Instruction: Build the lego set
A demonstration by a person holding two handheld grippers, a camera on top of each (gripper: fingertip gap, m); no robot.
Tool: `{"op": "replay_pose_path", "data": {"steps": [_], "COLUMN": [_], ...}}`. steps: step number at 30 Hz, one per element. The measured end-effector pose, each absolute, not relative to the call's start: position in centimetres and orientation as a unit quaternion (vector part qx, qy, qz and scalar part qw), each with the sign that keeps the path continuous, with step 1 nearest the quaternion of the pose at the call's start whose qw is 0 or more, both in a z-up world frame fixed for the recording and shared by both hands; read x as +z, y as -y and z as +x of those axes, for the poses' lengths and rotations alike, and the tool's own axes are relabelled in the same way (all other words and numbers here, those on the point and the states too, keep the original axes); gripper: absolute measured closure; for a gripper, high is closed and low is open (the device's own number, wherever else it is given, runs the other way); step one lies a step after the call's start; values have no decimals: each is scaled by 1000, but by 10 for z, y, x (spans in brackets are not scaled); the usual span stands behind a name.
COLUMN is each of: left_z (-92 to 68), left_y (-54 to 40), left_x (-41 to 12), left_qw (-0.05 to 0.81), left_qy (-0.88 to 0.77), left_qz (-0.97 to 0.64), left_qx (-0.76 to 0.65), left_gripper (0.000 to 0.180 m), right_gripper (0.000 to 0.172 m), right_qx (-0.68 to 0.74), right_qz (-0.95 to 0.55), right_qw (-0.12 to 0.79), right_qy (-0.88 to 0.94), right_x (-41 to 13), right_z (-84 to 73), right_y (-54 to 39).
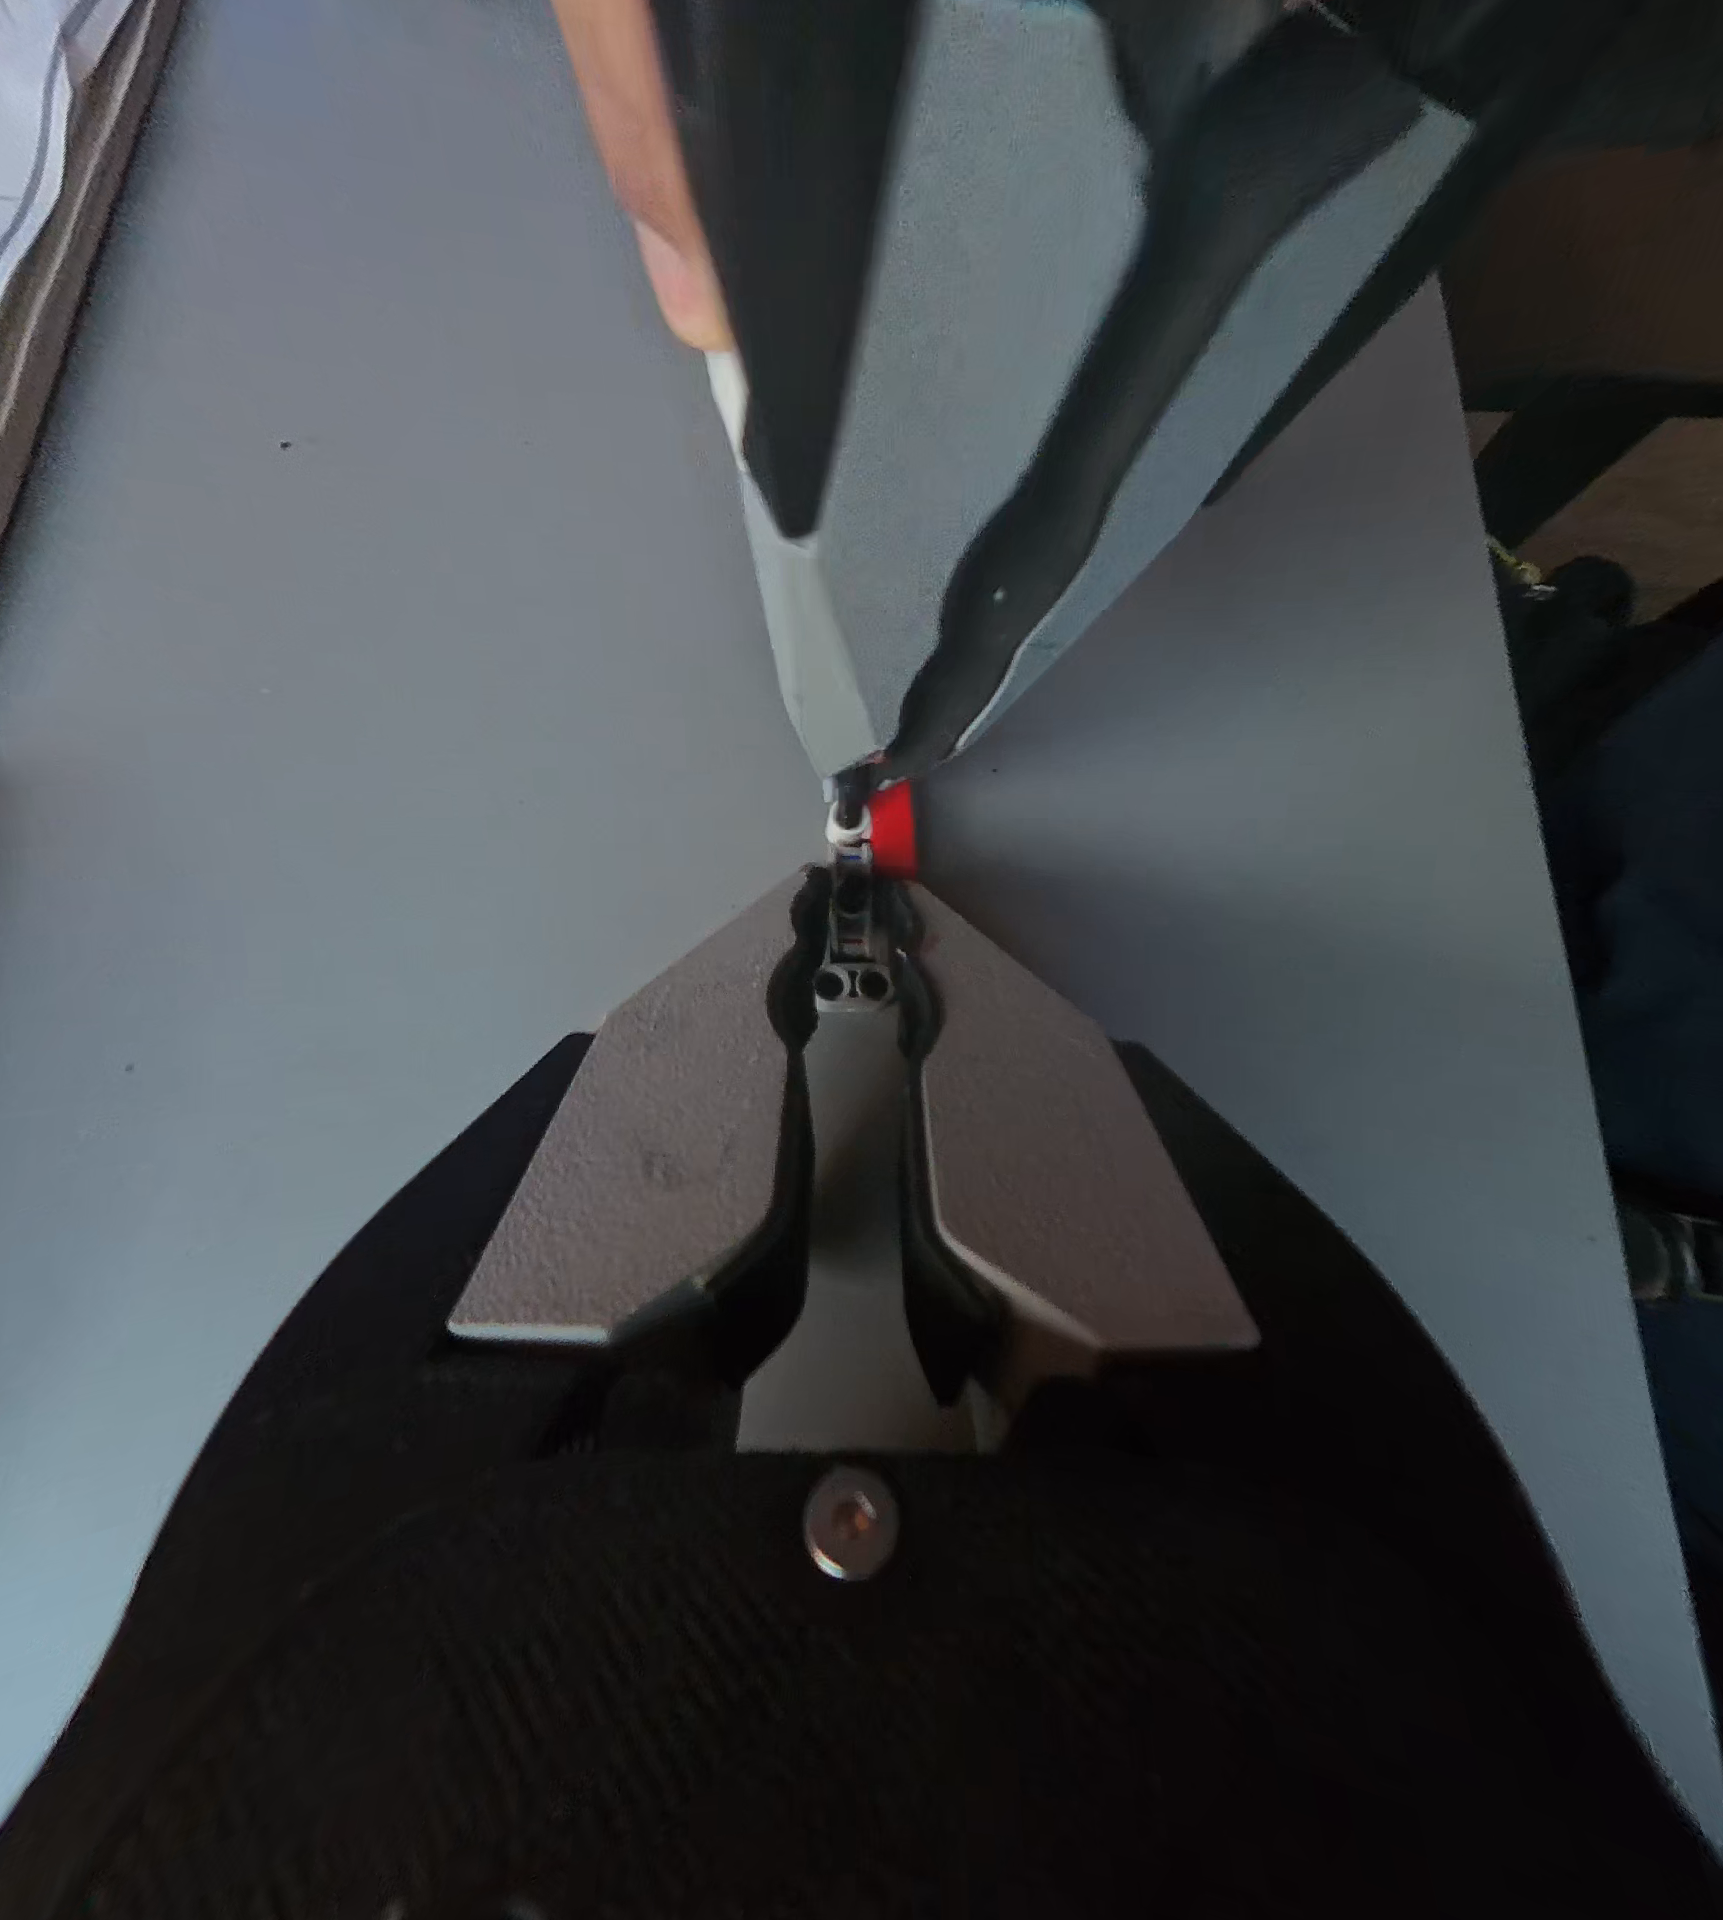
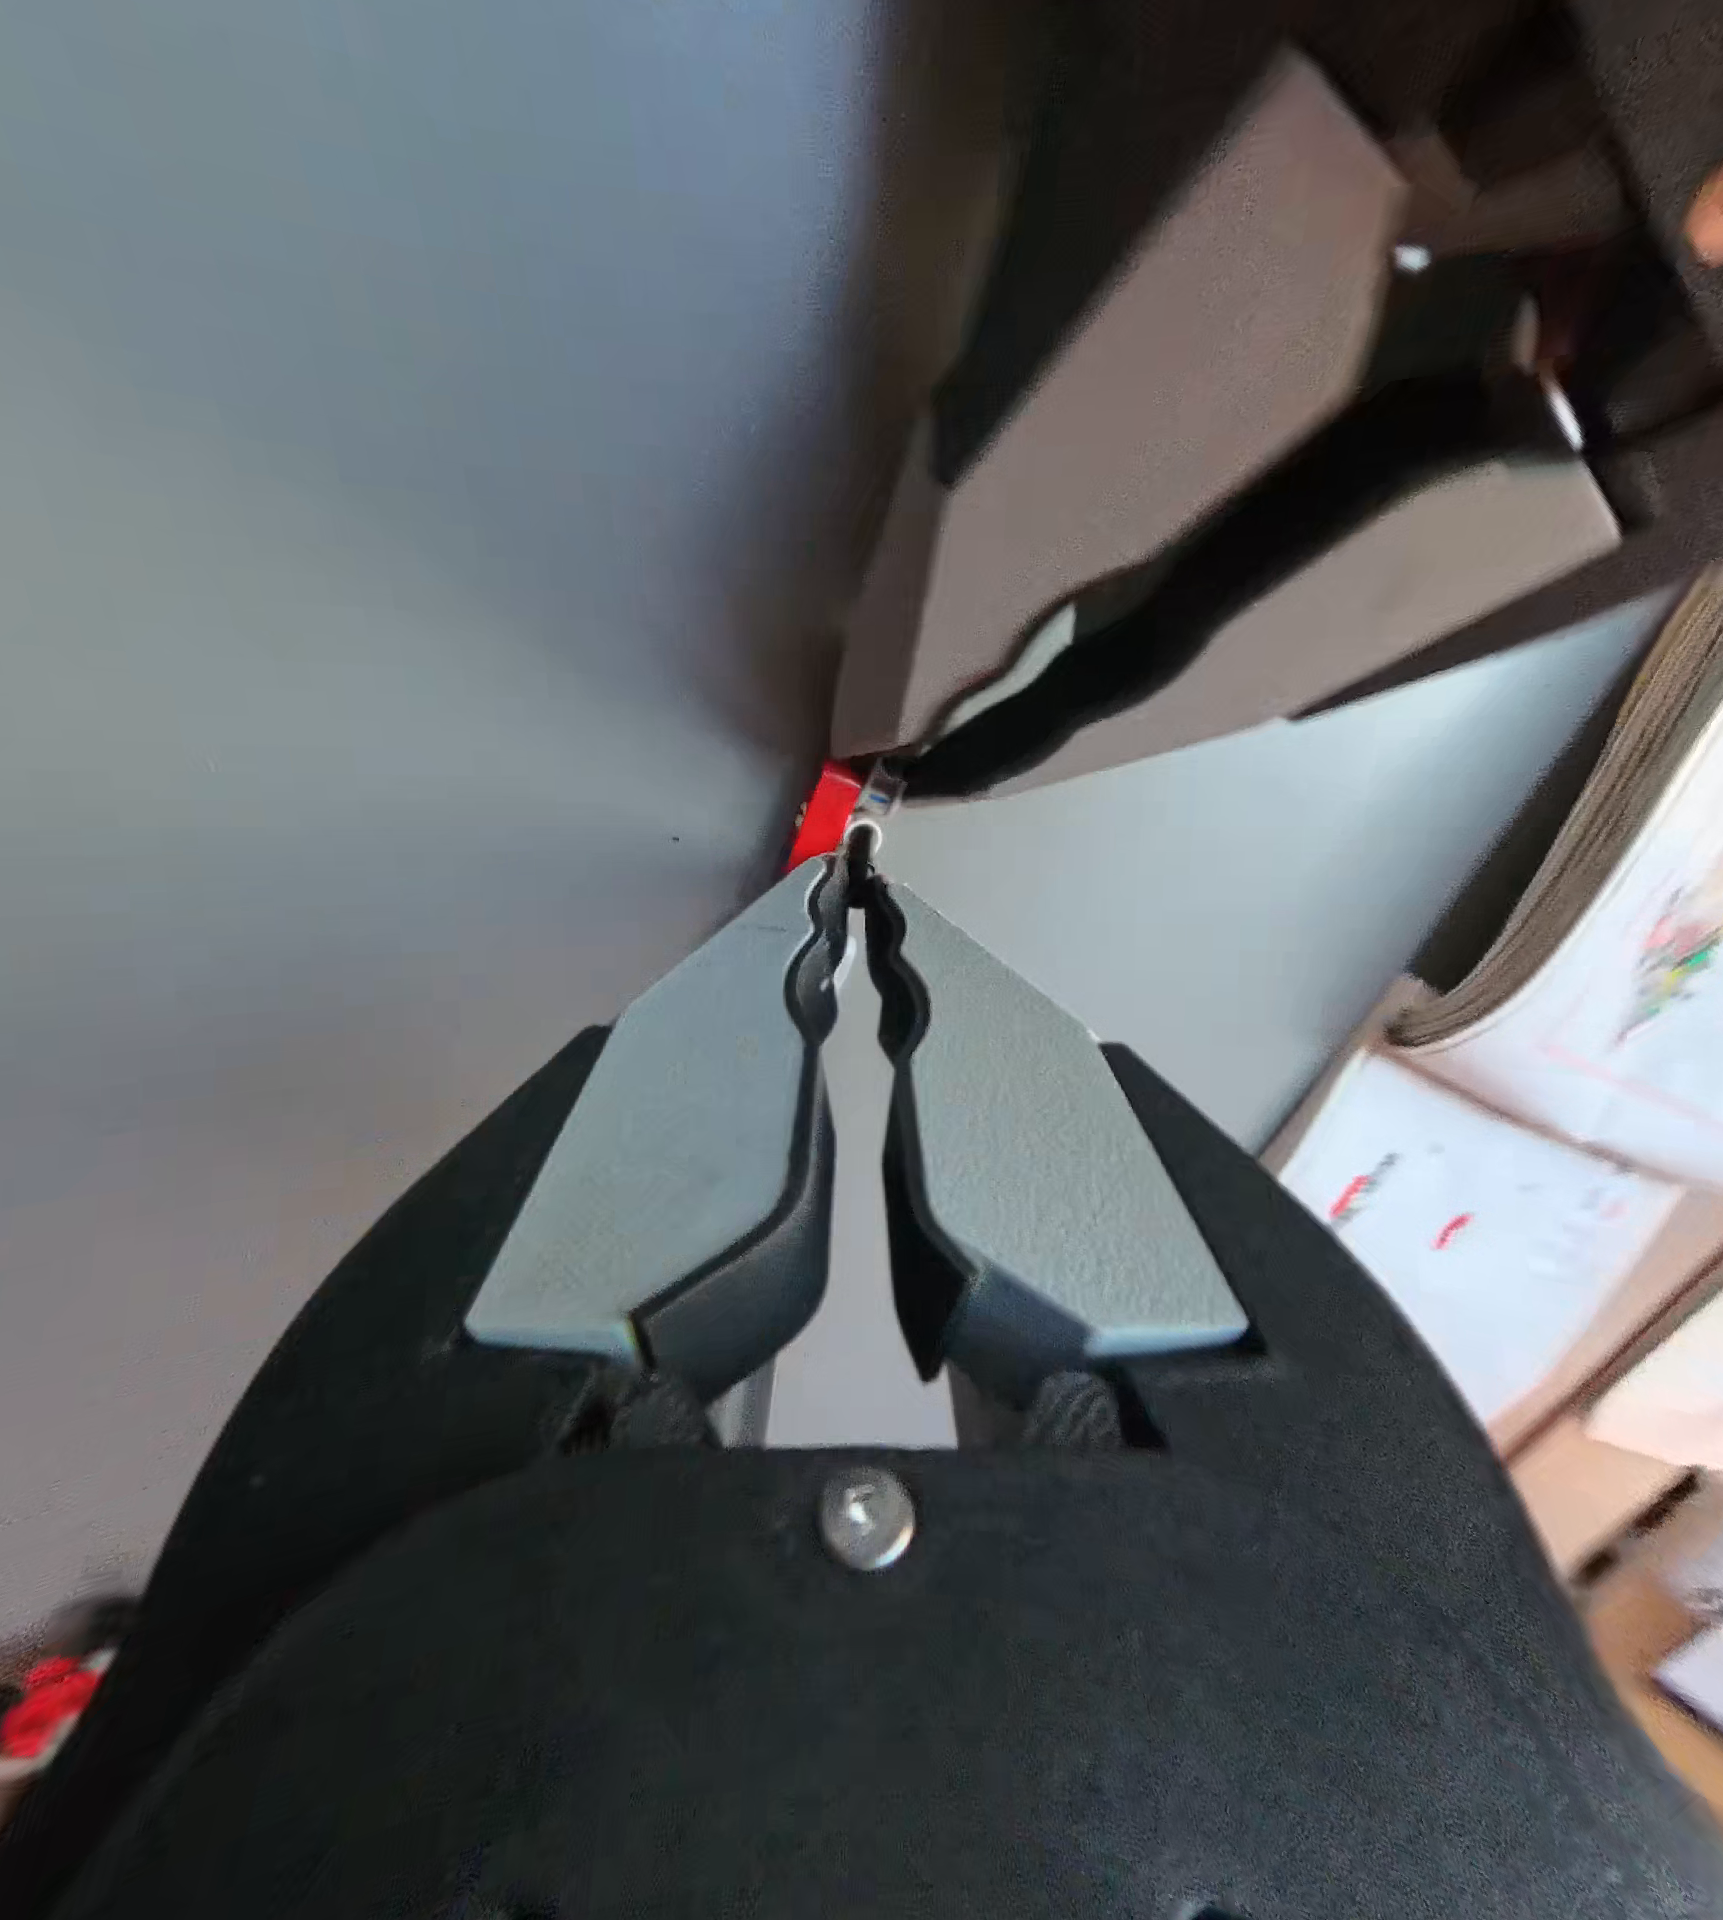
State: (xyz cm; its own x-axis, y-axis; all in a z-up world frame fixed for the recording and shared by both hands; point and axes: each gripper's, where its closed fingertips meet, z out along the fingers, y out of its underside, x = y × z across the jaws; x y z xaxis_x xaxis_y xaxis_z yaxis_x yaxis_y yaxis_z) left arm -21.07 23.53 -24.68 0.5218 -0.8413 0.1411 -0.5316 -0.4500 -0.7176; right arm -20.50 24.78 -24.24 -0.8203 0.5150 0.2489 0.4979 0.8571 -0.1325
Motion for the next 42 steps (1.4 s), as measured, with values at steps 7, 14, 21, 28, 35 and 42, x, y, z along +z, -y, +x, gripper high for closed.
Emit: {"op": "replay_pose_path", "data": {"steps": [7,14,21,28,35,42], "left_z": [-213,-214,-214,-216,-216,-216], "left_y": [-236,-242,-240,-244,-243,-243], "left_x": [-247,-247,-247,-247,-247,-247], "left_qw": [299,311,309,308,308,307], "left_qy": [-407,-397,-401,-387,-386,-385], "left_qz": [-820,-825,-823,-828,-828,-829], "left_qx": [-270,-257,-258,-264,-266,-265], "left_gripper": [173,173,173,172,172,172], "right_gripper": [171,171,171,170,171,171], "right_qx": [-41,-30,121,319,333,301], "right_qz": [-132,-146,-322,-512,-536,-518], "right_qw": [125,114,156,162,184,195], "right_qy": [982,982,926,781,753,777], "right_x": [-241,-242,-221,-230,-233,-234], "right_z": [-209,-214,-215,-216,-220,-221], "right_y": [-247,-240,-242,-243,-248,-248]}}
